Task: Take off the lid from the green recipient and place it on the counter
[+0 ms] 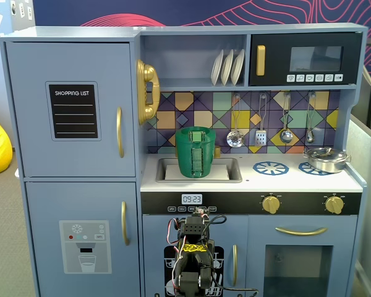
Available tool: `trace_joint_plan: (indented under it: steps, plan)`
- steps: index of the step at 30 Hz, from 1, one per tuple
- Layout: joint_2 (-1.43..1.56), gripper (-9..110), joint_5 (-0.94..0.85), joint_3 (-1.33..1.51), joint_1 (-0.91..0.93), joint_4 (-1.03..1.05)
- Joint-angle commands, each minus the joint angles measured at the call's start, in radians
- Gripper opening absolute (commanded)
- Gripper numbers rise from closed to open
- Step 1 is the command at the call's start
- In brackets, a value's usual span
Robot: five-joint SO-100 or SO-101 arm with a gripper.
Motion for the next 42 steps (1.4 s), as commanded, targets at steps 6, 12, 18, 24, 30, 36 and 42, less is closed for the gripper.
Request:
trace_joint_plan:
  steps: [6,12,18,24,30,36,42]
  plan:
    - [-0.012,0,-0.032,-0.005,0.038,0.184]
    - [-0.012,0,-0.067,-0.006,0.052,0.176]
    - [-0.041,0,-0.209,-0.078,0.172,-0.296]
    - [-0.192,0,-0.163,-0.449,0.114,-0.583]
    - [-0.388,1,-0.209,-0.841,0.029,-0.626]
    - [-0.600,19,-0.241,-1.100,0.018,-0.747]
    - [-0.698,40,-0.196,-1.193,0.020,-0.850]
